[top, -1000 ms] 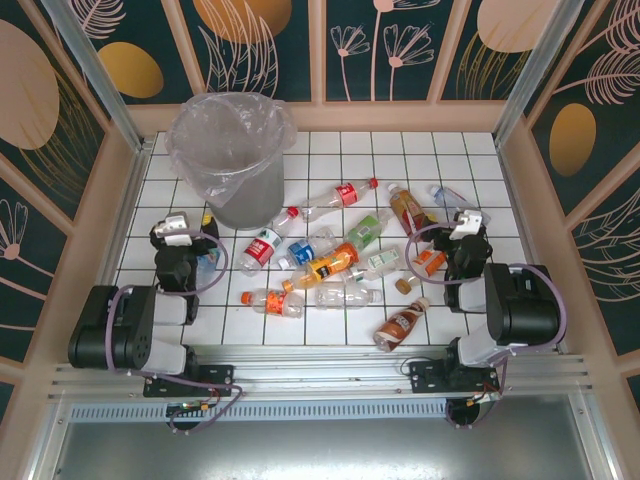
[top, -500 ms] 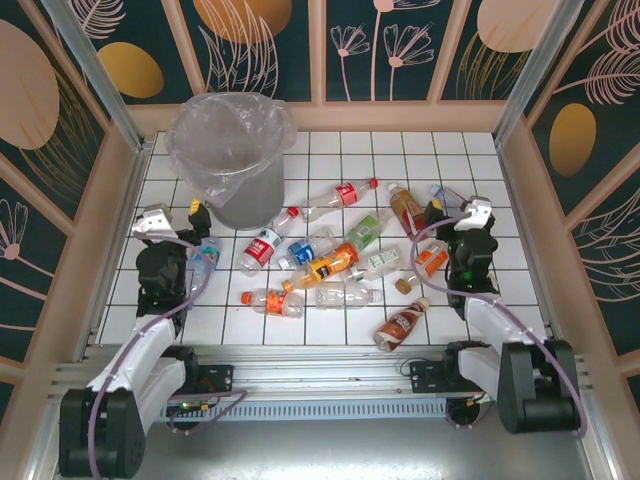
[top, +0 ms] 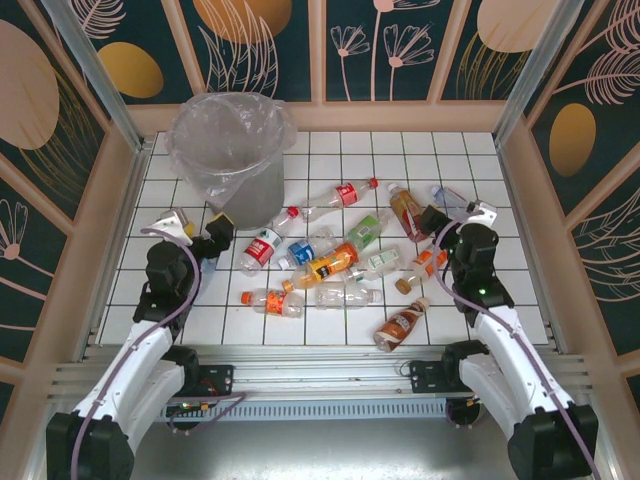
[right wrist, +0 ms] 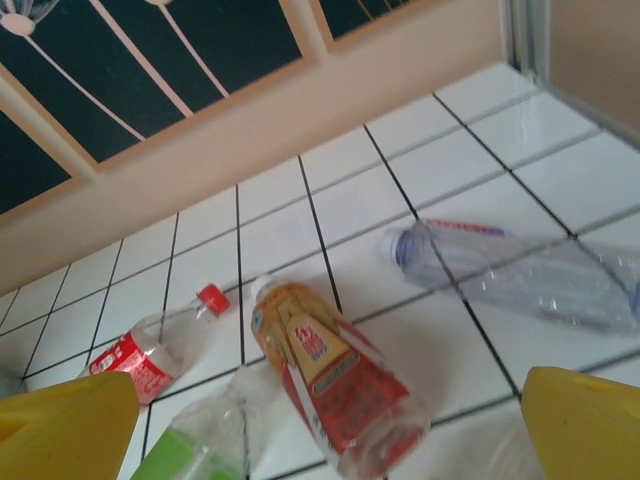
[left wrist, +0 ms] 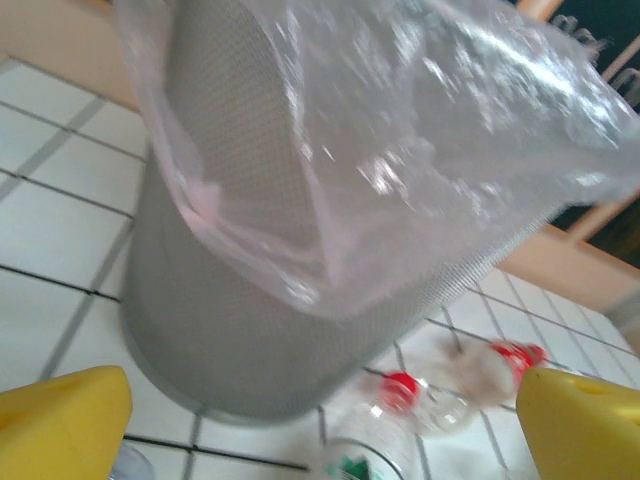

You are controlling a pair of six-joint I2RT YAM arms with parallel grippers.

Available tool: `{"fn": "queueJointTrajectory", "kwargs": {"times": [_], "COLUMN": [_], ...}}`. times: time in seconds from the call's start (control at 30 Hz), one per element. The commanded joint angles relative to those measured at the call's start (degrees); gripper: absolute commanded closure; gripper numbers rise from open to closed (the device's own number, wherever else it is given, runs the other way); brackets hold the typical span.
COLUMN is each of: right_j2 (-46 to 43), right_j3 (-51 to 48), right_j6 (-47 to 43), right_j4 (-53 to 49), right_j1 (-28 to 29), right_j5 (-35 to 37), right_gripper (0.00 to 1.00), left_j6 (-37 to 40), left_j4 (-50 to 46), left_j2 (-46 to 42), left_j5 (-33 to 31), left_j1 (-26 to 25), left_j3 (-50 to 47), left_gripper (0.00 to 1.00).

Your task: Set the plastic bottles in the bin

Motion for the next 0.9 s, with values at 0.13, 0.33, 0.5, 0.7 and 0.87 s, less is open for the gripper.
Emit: {"fn": "queueJointTrajectory", "kwargs": {"times": [0.13,0.33,0.5,0.7,0.87], "right_j2": [1.80,3.67,6.33,7.06,6.48], "right_j3": [9.81,13.07,15.50,14.62,10.86], "right_j6": [15.07,20.60,20.97,22.35,25.41], "right_j4": [-27.33,-38.31,-45.16,-49.87,-50.72], "right_j1": [1.07,2.49,2.74,3.73,6.26], "right_j5": [-1.46,-3.86,-9.73,-15.95,-18.45], "right_gripper": [0.01,0.05,0.15,0.24,0.28], "left_j6": [-3.90,-0.99,1.39,5.67,10.25], "left_j4": [-9.58,-15.08,-18.63,-25.76,-29.88], "left_j2": [-1.51,-1.00,0.33,3.27,4.29], "left_j5": [16.46,21.72,25.17,25.82,31.03], "left_j1": [-2.76,-7.87,-13.08,-21.70,-24.78], "left_j3": [7.64,13.52,16.82,22.93,25.62], "left_gripper": [0.02,0.01,0.01,0.01,0.02]}}
